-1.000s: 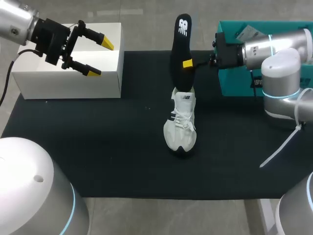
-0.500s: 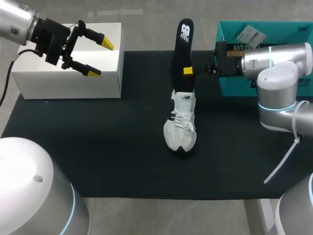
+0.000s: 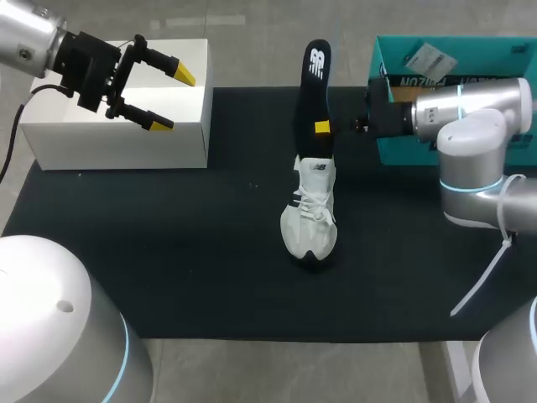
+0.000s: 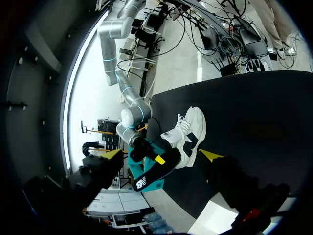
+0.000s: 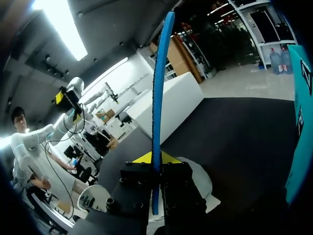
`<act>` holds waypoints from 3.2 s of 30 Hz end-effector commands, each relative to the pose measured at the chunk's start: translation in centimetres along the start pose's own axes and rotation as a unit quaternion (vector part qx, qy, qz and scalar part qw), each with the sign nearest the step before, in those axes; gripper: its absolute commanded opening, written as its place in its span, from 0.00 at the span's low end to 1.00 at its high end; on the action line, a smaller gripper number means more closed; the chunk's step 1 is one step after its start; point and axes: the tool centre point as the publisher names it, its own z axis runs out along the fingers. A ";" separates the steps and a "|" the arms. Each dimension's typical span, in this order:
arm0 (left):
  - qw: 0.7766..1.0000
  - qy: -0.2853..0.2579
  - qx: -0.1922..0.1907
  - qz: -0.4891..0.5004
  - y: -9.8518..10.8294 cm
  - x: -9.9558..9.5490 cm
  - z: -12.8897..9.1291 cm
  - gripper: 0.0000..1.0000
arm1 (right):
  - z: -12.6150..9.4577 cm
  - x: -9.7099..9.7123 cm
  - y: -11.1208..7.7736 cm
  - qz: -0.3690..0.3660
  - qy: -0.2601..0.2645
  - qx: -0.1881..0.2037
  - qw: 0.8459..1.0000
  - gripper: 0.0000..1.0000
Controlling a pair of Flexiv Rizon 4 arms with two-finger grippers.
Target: Take the shoe out of the shoebox, open the shoe tongue, remove and reinsert the insole, then place the shoe into the shoebox
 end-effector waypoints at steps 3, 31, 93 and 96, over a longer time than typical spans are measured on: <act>1.000 0.002 0.001 0.000 0.1 0.0 0.0 1.00 | 0.7 -1.0 -1.8 0.017 -0.004 -0.017 1.000 0.00; 1.000 0.002 0.001 0.000 0.1 0.0 0.0 1.00 | 0.7 -0.4 -7.7 0.082 -0.018 0.024 0.996 0.00; 1.000 0.002 0.001 0.000 0.1 0.0 0.0 1.00 | -0.2 1.2 -8.4 0.081 -0.025 0.084 0.993 0.00; 1.000 0.002 0.001 0.000 0.1 0.0 0.0 1.00 | -0.2 0.9 -7.4 0.074 -0.026 0.079 0.994 0.29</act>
